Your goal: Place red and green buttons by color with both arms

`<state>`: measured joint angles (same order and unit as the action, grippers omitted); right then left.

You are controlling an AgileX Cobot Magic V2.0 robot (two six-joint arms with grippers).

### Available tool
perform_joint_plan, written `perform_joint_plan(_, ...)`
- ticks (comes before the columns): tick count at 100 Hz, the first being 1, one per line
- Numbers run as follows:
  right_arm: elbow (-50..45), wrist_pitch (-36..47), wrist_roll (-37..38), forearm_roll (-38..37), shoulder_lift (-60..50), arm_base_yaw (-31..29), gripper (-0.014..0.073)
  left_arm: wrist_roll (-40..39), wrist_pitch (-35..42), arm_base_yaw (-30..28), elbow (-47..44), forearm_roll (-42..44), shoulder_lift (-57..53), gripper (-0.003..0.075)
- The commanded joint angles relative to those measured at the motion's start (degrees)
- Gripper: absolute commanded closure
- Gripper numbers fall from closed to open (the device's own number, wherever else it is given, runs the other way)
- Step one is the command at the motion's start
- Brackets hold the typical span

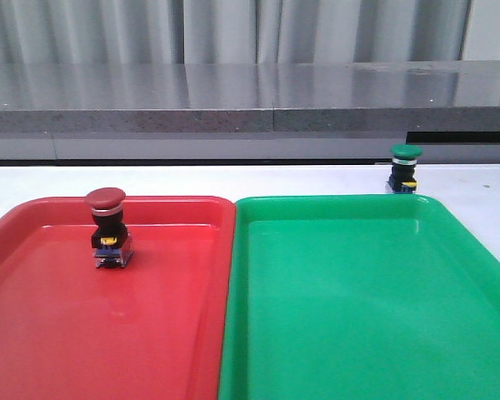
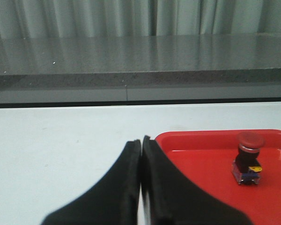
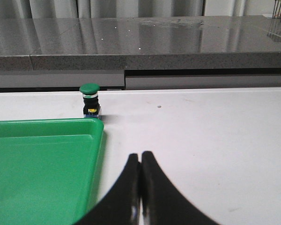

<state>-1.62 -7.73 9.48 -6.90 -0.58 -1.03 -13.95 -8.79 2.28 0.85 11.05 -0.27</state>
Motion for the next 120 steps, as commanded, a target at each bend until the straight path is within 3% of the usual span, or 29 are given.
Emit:
perform_joint_plan(1, 0.9, 4.6, -0.3, 0.0, -0.9, -0.2, 0.0661, 0.0, 6.4, -1.4, 0.5, 0.3, -1.8, 0.0739)
perform_joint_plan(20, 0.9, 4.6, -0.3, 0.0, -0.9, -0.2, 0.0661, 0.0, 11.8, -1.4, -2.4, 2.2, -1.9, 0.0739)
perform_joint_plan(120, 0.9, 4.6, -0.3, 0.0, -0.9, -0.2, 0.0661, 0.0, 11.4, -1.4, -2.4, 1.8, -1.9, 0.0739)
